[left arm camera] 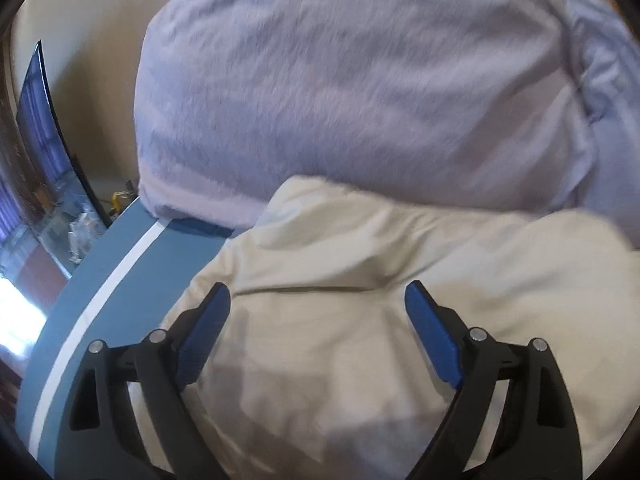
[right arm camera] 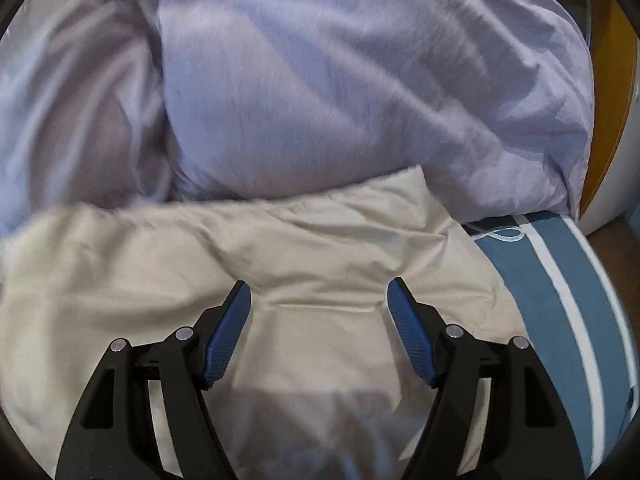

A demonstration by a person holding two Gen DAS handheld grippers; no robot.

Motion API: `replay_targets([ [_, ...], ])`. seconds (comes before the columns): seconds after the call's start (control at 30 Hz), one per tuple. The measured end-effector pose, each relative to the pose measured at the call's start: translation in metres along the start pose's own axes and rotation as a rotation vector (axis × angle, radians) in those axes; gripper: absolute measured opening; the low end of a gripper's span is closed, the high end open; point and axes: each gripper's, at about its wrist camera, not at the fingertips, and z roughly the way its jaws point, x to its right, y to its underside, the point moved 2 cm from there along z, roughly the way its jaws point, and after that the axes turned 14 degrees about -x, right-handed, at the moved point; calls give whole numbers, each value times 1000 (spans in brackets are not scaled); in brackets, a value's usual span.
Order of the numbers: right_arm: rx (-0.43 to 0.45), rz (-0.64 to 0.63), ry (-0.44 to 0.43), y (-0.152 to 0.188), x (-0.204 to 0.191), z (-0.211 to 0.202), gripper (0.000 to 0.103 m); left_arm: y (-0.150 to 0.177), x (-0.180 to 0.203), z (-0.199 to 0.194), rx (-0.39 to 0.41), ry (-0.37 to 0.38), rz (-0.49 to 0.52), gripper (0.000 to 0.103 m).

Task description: Fold large clothes

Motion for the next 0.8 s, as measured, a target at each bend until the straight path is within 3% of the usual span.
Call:
replay_targets([
  [0.07, 14, 2, -74, -1, -11, -15, 72, 1, 13, -20, 23, 55, 12, 90],
  [0.23, 49, -71, -141, 3, -51, -36, 72, 9, 60, -44, 26, 155, 84, 90],
  [0.43, 42, -94, -149, 3, -78, -27, 72, 19, 94, -24, 3, 132, 125, 90],
  [0.6, 18, -96, -129, 3, -88, -7, 72, 21, 107, -7, 36, 48, 158, 90],
  [0.8, -9, -103, -106, 6, -96, 19, 74, 24, 107, 9, 17, 63, 146, 91],
])
